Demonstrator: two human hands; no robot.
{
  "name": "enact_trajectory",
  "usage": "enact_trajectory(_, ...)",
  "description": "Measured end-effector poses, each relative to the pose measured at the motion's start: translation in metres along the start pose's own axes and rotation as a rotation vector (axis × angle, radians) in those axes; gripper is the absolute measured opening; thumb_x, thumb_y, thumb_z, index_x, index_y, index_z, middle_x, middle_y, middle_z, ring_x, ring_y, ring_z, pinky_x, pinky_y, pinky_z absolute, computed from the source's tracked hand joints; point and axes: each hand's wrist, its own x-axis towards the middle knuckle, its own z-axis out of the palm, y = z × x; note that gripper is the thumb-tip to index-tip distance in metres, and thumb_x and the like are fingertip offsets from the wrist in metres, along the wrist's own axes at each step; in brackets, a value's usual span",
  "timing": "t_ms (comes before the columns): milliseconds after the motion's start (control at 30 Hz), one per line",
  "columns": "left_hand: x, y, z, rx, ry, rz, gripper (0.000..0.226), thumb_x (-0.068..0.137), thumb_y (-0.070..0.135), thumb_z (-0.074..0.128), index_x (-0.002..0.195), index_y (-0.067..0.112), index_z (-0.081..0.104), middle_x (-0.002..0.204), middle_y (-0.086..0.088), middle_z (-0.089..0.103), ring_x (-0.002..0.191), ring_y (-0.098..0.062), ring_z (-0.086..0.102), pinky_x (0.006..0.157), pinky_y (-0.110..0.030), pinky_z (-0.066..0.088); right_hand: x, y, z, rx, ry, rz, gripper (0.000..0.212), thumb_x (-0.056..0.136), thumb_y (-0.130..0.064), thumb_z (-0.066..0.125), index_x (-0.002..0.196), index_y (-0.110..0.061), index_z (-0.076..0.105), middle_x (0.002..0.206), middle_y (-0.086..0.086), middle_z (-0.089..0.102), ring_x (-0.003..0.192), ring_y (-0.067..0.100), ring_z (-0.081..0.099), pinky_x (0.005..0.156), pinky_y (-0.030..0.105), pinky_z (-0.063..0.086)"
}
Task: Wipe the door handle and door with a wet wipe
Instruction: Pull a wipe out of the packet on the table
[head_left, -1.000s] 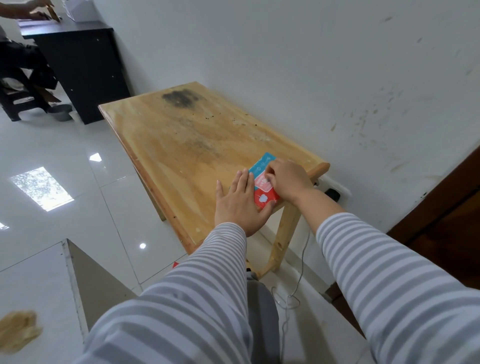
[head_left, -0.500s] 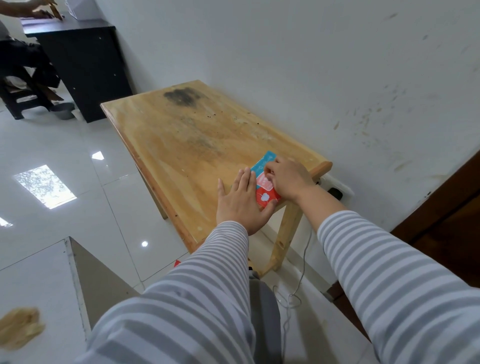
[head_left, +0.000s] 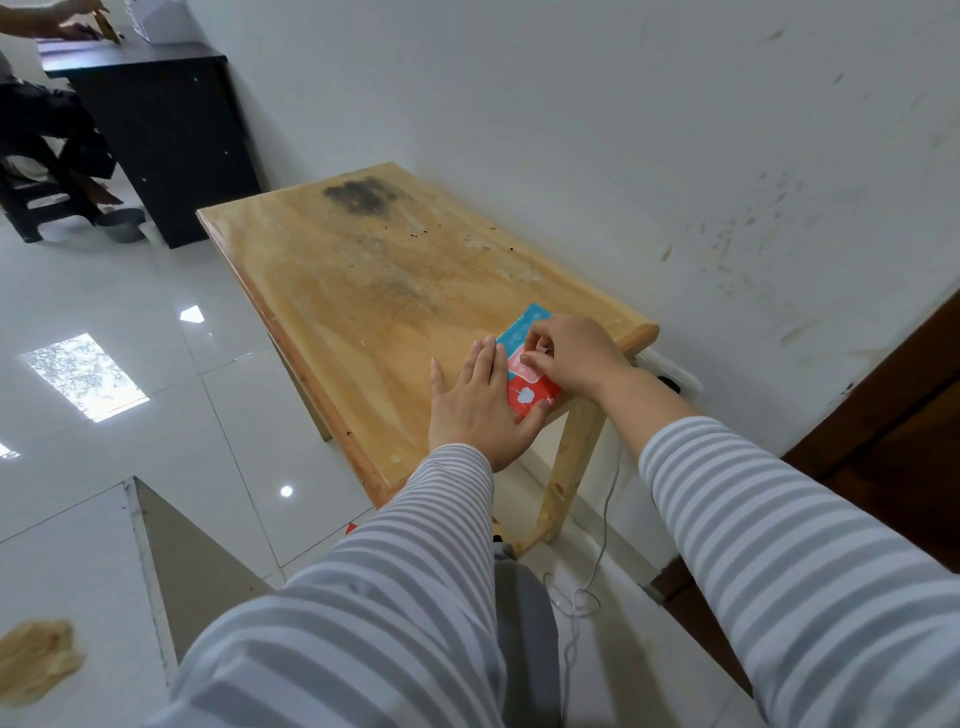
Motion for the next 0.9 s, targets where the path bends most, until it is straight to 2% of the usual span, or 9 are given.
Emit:
enact_trajectory(367,0.000,0.000,0.001,0.003,0.015,0.005,0.087,0.093,0.068,0.018,0.157,0.012,-0.001,0.165,-0.001,-0.001,0.151,-0.014,-0.005,0.118,-0.057,-0.004,-0.005,-0.007,0.005,-0.152,0.022,-0.005,0.031,0.101,-0.016,0.035,0.124,-0.003,0.052,0.130,0.012,0.049,0.120,0.026,0.043,0.097,0.032,0.035)
enact_trajectory(433,0.000,0.000,0.000,0.004,0.012,0.005,0.087,0.093,0.069,0.017,0.157,0.012,-0.001,0.165,-0.001,-0.002,0.151,-0.014,-0.005,0.118,-0.057,-0.005,-0.004,-0.006,0.004,-0.152,0.010,-0.008,0.029,0.101,-0.017,0.036,0.119,-0.004,0.054,0.126,0.013,0.053,0.116,0.027,0.047,0.094,0.034,0.038)
enact_trajectory(533,-0.001,0.000,0.000,0.003,0.014,0.003,0.089,0.093,0.069,0.018,0.157,0.011,-0.001,0.165,-0.001,-0.001,0.151,-0.014,-0.005,0.118,-0.057,-0.004,-0.002,0.000,0.001,-0.046,0.016,-0.014,0.018,0.097,-0.020,0.045,0.105,-0.010,0.058,0.112,0.011,0.063,0.100,0.027,0.056,0.082,0.036,0.044)
enact_trajectory(633,-0.001,0.000,0.000,0.007,0.007,0.002,0.089,0.092,0.070,0.017,0.157,0.011,-0.001,0.165,-0.002,-0.002,0.151,-0.014,-0.006,0.118,-0.057,-0.004,-0.003,0.002,-0.004,-0.067,0.013,-0.046,0.018,0.094,-0.026,0.051,0.105,-0.018,0.063,0.109,0.005,0.066,0.097,0.024,0.060,0.075,0.033,0.045)
enact_trajectory(767,-0.001,0.001,-0.001,0.011,0.012,0.001,0.089,0.092,0.070,0.017,0.157,0.012,0.000,0.165,-0.002,-0.002,0.151,-0.014,-0.005,0.118,-0.057,-0.005,0.000,-0.003,-0.002,-0.187,0.032,-0.062,0.022,0.092,-0.031,0.054,0.106,-0.020,0.067,0.109,0.004,0.065,0.096,0.022,0.060,0.076,0.031,0.044)
enact_trajectory(900,-0.001,0.001,-0.002,0.019,0.009,0.007,0.087,0.093,0.068,0.017,0.157,0.012,-0.001,0.165,-0.001,-0.002,0.150,-0.014,-0.007,0.118,-0.057,-0.006,0.004,-0.010,0.001,-0.285,0.004,-0.068,0.026,0.096,-0.026,0.047,0.111,-0.016,0.066,0.113,0.008,0.060,0.100,0.027,0.057,0.079,0.034,0.044)
